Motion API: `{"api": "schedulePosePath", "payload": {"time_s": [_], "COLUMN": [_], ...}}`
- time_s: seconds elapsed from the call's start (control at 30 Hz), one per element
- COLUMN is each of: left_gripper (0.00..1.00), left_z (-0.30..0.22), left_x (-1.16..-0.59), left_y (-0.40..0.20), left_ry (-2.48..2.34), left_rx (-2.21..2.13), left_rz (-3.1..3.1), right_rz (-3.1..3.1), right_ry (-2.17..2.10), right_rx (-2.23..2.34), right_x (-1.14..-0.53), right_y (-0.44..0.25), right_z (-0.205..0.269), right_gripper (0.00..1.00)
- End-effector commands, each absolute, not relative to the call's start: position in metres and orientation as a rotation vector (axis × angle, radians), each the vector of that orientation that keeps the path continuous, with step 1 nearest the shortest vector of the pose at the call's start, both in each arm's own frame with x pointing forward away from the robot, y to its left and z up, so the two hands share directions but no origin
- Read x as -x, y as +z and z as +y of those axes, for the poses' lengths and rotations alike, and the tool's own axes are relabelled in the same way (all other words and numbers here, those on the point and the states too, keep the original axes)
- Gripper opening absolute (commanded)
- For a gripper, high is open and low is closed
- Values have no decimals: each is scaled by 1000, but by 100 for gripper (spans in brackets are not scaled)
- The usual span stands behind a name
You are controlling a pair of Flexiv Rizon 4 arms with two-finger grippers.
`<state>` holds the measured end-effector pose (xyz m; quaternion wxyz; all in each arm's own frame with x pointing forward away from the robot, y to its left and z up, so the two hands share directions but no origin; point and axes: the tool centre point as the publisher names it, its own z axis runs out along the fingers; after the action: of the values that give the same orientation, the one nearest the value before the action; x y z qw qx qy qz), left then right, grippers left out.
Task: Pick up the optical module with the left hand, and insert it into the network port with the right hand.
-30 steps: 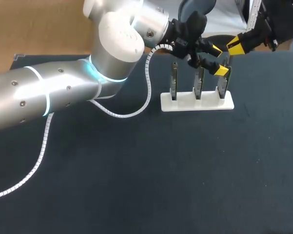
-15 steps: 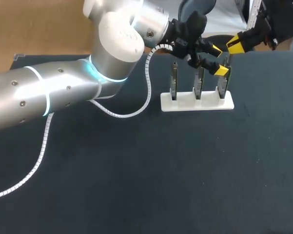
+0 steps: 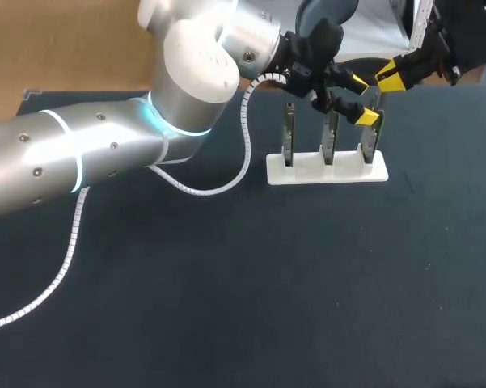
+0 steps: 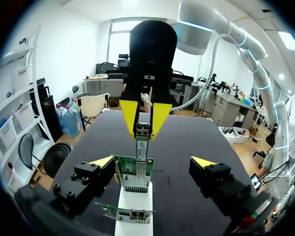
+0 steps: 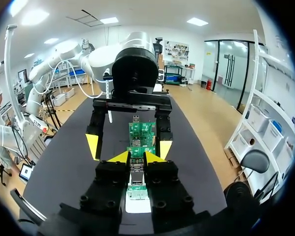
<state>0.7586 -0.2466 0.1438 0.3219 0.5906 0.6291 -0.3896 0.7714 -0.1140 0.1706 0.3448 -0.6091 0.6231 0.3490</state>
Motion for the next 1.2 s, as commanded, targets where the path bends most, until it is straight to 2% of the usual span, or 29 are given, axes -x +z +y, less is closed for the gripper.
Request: {"api": "schedulePosePath", "payload": {"time_s": [0.03, 0.43, 0.47, 0.5, 1.2], "left_gripper": [100, 100, 100, 100, 100], "left_z": [-247, -247, -247, -247, -247], "left_x": [-760, -760, -760, -760, -760], "left_y": [144, 144, 144, 144, 144], "left_ry": [-1023, -1023, -1023, -1023, -1023], "left_rx": [-1555, -1555, -1555, -1555, -1555], "left_rz": [1656, 1656, 1656, 1656, 1656], "right_rz": [1624, 1652, 1653, 1652, 1563], "right_ry": [907, 917, 918, 918, 972], "right_rx": [1579, 1557, 1557, 1557, 1503], "right_x": [-771, -770, -770, -770, -772], "right_y": [168, 161, 161, 162, 190], "right_z": [-114, -114, -114, -114, -127], "right_gripper": [0, 0, 58, 100, 100]}}
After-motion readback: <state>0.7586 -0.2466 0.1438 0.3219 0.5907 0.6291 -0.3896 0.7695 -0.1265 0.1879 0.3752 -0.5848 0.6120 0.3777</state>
